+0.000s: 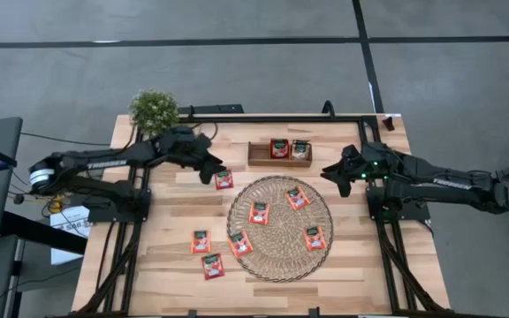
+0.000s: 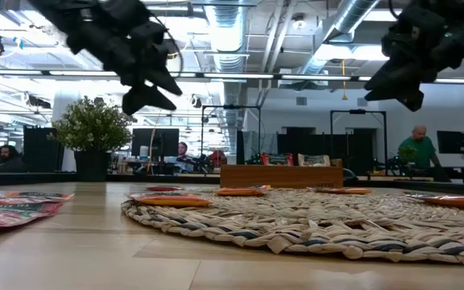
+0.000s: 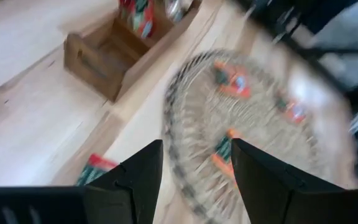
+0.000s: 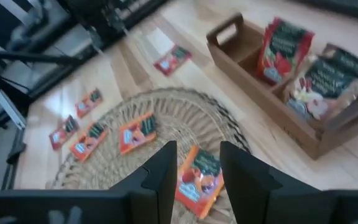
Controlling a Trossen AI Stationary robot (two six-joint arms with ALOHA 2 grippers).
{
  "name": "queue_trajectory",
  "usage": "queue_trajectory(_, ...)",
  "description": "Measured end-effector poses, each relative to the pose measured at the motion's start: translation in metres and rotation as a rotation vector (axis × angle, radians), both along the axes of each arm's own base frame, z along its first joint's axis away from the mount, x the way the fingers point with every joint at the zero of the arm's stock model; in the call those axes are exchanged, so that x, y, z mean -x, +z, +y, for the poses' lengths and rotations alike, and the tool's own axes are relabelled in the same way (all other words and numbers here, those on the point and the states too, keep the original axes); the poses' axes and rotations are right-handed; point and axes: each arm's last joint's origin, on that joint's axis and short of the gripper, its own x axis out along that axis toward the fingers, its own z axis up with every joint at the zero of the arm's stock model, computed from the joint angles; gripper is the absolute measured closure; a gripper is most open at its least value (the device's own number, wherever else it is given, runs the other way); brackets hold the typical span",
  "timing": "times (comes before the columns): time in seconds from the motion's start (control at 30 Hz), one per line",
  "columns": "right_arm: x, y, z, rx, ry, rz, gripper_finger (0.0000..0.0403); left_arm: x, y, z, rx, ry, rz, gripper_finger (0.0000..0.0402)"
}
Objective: Pick & Place Tea
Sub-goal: Put the top red tea bag into the middle section of the wooden organizer
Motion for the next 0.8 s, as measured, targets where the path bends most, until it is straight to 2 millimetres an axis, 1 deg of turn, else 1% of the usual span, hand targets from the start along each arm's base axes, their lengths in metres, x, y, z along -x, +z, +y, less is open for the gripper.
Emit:
queue_trajectory(0.07,0.004,-0.001,0.001,0.012,0.001,-0.041,0.0289,-0.01,0.0,0.004,-0.013,-0.01,0.108,0.022)
queue_trajectory(0.2,0.014,-0.007,0.004,0.019,0.001,-0.065,0.0289,-0.03,-0.001,0.012,-0.041,-0.021,0.28,0.022)
queue_trajectory(0.37,0.024,-0.015,0.007,0.042,0.004,-0.119,0.0289,-0.048,-0.007,0.02,-0.032,-0.032,0.403,0.022)
queue_trajectory(0.47,0.029,-0.022,0.008,0.046,0.001,-0.147,0.0289,-0.052,-0.012,0.022,-0.026,-0.037,0.461,0.022)
queue_trajectory(0.63,0.035,-0.032,0.009,0.065,-0.024,-0.186,0.0289,-0.052,-0.021,0.025,-0.037,-0.005,0.552,0.022)
queue_trajectory(0.8,0.038,-0.035,0.009,0.085,-0.058,-0.208,0.0289,-0.054,-0.028,0.026,-0.028,-0.004,0.593,0.022)
